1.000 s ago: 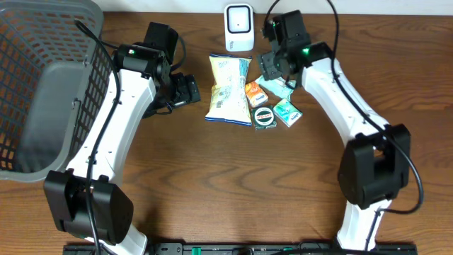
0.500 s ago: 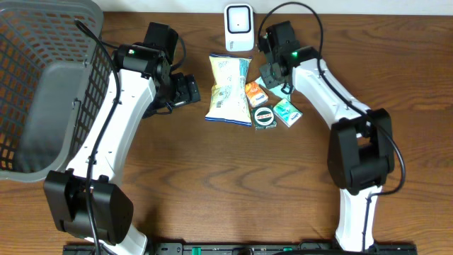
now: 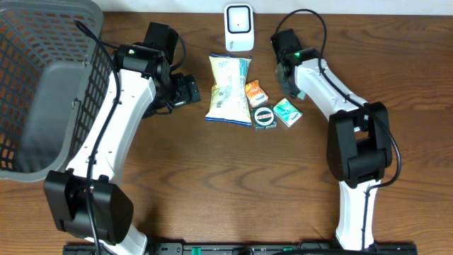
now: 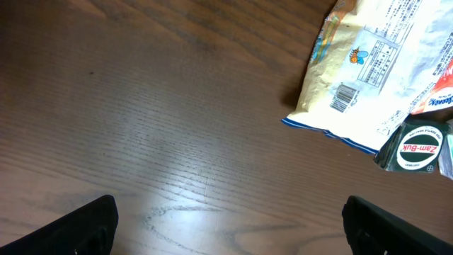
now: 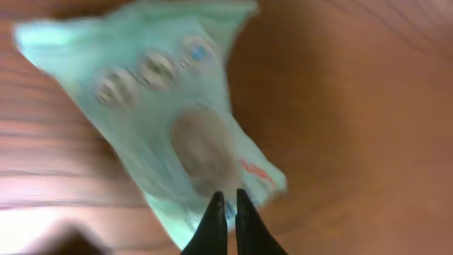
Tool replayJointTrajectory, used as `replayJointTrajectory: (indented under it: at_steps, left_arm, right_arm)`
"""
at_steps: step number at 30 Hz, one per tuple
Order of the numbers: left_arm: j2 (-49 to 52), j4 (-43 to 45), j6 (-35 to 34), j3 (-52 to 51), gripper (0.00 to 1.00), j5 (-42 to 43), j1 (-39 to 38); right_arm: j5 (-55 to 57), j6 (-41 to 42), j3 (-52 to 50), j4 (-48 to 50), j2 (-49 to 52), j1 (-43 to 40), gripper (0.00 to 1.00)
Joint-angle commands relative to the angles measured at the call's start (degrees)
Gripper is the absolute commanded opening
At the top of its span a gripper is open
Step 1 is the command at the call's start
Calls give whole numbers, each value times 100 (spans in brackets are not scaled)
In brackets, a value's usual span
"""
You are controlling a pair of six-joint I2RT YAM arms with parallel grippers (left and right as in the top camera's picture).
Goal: Scan the item barcode
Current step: 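Lower the right gripper onto the large green wipes pack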
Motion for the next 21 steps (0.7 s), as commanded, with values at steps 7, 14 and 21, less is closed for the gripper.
replayJointTrajectory:
  at_steps: [7,14,21]
  left_arm:
    - [22,-17,-72,-31,100,-13,11]
    - [22,-17,-72,-31,100,-13,11]
    - [22,-17,-72,-31,100,-13,11]
  right_arm:
    - [1670,146,79,-525,-98,181,3]
    - [629,-264,81,-50,-122,575,41]
    - [236,-267,-57,372,-111,562,53]
